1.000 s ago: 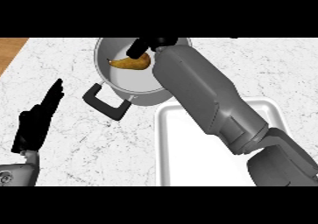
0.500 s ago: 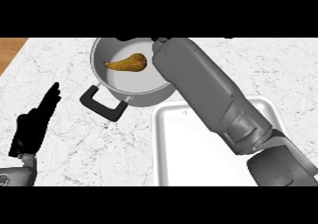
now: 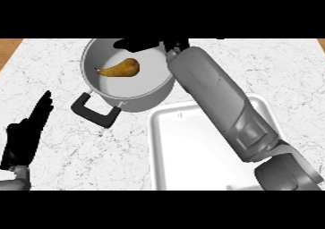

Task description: Pick the pear from the tray and place it in the pot

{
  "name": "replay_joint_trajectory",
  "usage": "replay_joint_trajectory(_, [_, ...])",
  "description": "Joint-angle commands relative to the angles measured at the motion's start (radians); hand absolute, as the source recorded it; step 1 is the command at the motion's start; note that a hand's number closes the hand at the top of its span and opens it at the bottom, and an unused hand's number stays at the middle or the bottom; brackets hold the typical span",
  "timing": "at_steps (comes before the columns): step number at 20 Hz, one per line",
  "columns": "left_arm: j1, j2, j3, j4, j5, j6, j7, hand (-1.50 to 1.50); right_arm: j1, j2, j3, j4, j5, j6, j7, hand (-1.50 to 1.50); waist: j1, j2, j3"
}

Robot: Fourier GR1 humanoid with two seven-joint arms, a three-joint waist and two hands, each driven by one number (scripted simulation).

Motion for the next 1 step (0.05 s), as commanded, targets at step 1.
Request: replay_joint_trajectory(1, [0.028,-0.008,0.014,-0.019,-0.017,0.025,0.017,0.00,0.119,0.000,0.024,-0.097,-0.021,0.024,-0.044,-1.50,-0.048,-0.014,0.001])
